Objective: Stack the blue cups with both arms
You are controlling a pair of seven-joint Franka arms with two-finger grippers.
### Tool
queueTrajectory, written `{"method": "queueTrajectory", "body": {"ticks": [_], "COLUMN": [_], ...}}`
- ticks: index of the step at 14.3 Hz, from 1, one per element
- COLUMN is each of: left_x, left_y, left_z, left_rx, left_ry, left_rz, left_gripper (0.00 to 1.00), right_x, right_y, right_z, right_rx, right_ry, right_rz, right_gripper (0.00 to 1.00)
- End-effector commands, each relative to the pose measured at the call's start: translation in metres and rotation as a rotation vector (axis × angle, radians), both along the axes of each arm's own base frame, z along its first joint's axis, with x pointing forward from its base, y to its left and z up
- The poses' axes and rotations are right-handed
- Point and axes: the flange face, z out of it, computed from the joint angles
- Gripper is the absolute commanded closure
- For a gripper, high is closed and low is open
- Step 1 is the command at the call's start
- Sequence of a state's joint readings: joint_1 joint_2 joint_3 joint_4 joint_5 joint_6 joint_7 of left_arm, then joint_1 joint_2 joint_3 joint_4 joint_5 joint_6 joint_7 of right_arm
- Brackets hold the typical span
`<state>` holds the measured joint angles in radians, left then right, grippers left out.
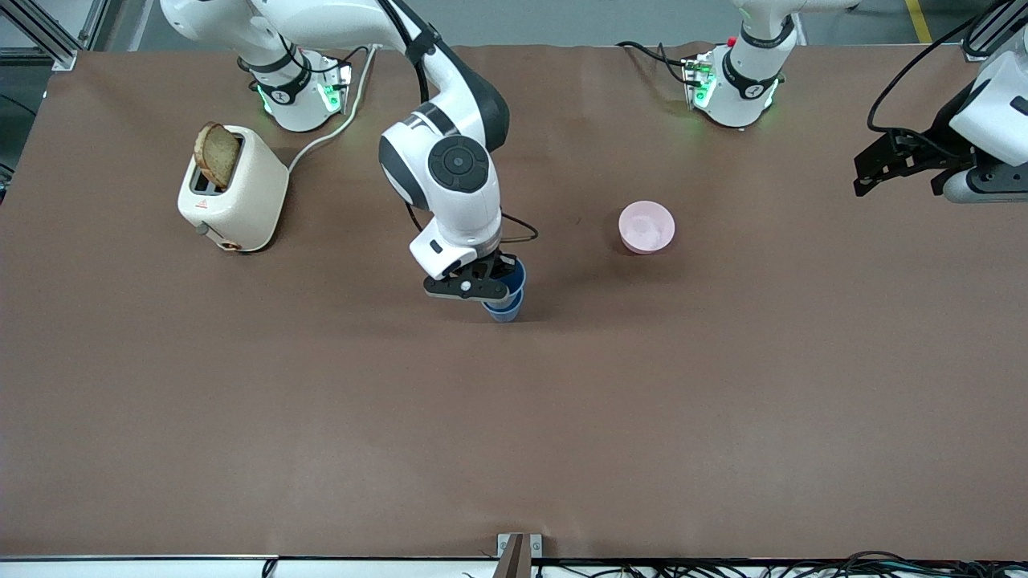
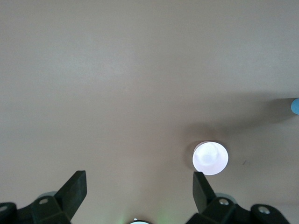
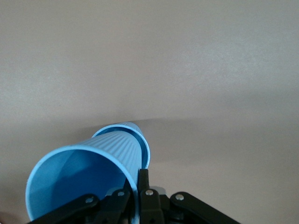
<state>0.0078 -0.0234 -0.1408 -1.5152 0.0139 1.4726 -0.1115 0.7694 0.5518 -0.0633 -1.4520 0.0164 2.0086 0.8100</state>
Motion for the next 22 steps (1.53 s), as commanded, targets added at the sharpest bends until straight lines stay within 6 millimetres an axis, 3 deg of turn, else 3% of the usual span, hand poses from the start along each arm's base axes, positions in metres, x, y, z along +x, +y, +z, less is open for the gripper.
{"method": "queueTrajectory", "body": {"ticks": [1, 6, 12, 13, 15, 16, 18, 19, 20, 22], "left_x": [-0.008, -0.007, -0.004, -0.005, -0.004, -0.004, -0.004, -0.004, -0.004, -0.004], "left_y": [0.003, 0.004, 0.008, 0.008, 0.007, 0.007, 0.007, 0.007, 0.006, 0.007], "left_z": [0.004, 0.003, 0.003, 0.004, 0.003, 0.003, 0.003, 0.003, 0.003, 0.004], "left_rx": [-0.012, -0.011, -0.013, -0.013, -0.011, -0.013, -0.013, -0.011, -0.013, -0.011], "left_ry": [0.004, 0.006, 0.003, 0.001, 0.003, 0.003, 0.003, 0.003, 0.003, 0.001], "left_rz": [-0.01, -0.01, -0.015, -0.015, -0.016, -0.016, -0.016, -0.016, -0.018, -0.018], "left_gripper": [0.0, 0.0, 0.0, 0.0, 0.0, 0.0, 0.0, 0.0, 0.0, 0.0], "right_x": [-0.003, -0.008, -0.013, -0.01, -0.01, -0.009, -0.003, 0.002, 0.007, 0.029], "right_y": [-0.004, 0.002, 0.009, 0.007, 0.007, 0.006, -0.002, -0.015, -0.035, -0.108], "right_z": [0.002, 0.0, -0.016, -0.014, -0.013, -0.012, 0.005, 0.025, 0.059, 0.128], "right_rx": [0.002, 0.0, -0.015, -0.01, -0.006, -0.007, 0.005, 0.014, 0.014, 0.019], "right_ry": [0.0, 0.003, 0.018, 0.019, 0.021, 0.023, 0.005, -0.005, -0.017, -0.035], "right_rz": [0.01, 0.021, 0.033, 0.025, 0.017, 0.012, 0.006, -0.008, -0.033, -0.139], "right_gripper": [0.99, 0.99, 0.97, 0.8, 0.17, 0.0, 0.0, 0.0, 0.0, 0.0]}}
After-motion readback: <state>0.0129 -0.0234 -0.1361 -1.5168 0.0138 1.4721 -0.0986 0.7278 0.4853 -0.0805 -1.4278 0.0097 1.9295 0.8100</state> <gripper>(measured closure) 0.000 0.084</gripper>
